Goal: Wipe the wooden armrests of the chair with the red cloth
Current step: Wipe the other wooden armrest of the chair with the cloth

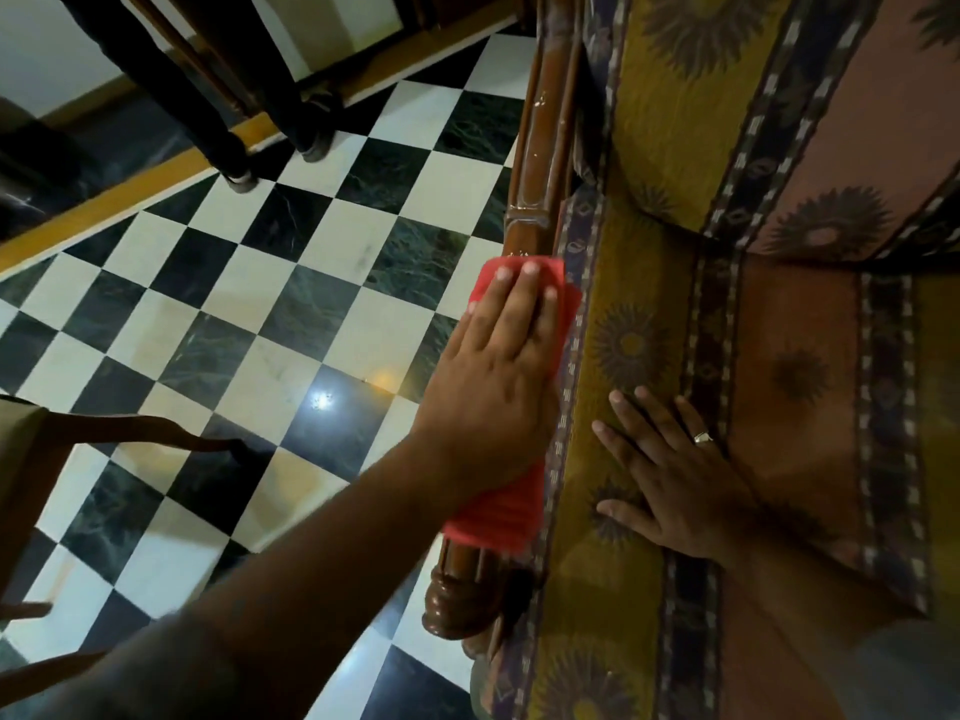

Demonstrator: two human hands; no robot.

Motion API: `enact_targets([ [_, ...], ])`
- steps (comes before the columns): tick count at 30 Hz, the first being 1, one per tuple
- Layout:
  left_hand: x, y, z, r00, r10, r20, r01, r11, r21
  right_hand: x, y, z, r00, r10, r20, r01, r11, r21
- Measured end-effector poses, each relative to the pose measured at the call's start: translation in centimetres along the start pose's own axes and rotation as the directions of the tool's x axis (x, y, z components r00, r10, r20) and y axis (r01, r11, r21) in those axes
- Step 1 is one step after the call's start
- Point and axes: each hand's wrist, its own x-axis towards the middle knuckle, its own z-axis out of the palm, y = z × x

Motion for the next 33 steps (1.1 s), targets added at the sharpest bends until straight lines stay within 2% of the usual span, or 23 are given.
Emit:
enact_targets([
  [3, 5.6, -1.6, -1.0, 0.995, -0.082, 0.051, 0.089, 0.986, -0.138, 0.1, -0.2, -0.1, 0.999, 0.012, 0.032, -0.012, 1.000, -0.012],
  [5, 7.2, -2.2, -1.1, 0.992, -0.116, 0.047, 0.122, 0.981, -0.154, 0.2, -0.2, -0.2, 0.999, 0.021, 0.041, -0.021, 1.000, -0.017],
  [8, 5.5, -1.1, -1.0, 0.996, -0.088, 0.018, 0.089, 0.991, -0.102, 0.0, -0.1, -0.4, 0.999, 0.021, 0.036, -0.021, 1.000, -0.011],
  [12, 2.6, 0.2, -0.7, 0.996, -0.042, 0.074, 0.042, 0.999, 0.004, 0.2, 0.0, -0.3, 0.999, 0.011, 0.039, -0.011, 1.000, -0.006],
  [19, 6.8, -1.4, -1.8, 0.991, 0.029, 0.128, -0.039, 0.996, 0.082, 0.2, -0.1, -0.2, 0.997, 0.024, 0.067, -0.023, 1.000, -0.014],
  [26, 13.8, -2.5, -2.5, 0.997, -0.059, 0.046, 0.056, 0.996, 0.065, 0.2, -0.2, -0.3, 0.996, 0.031, 0.084, -0.030, 0.999, -0.023],
  [33, 11.7, -1.0, -1.6, 0.994, -0.104, -0.013, 0.105, 0.990, 0.093, 0.3, -0.2, -0.9, 0.994, 0.024, 0.111, -0.023, 1.000, -0.005],
])
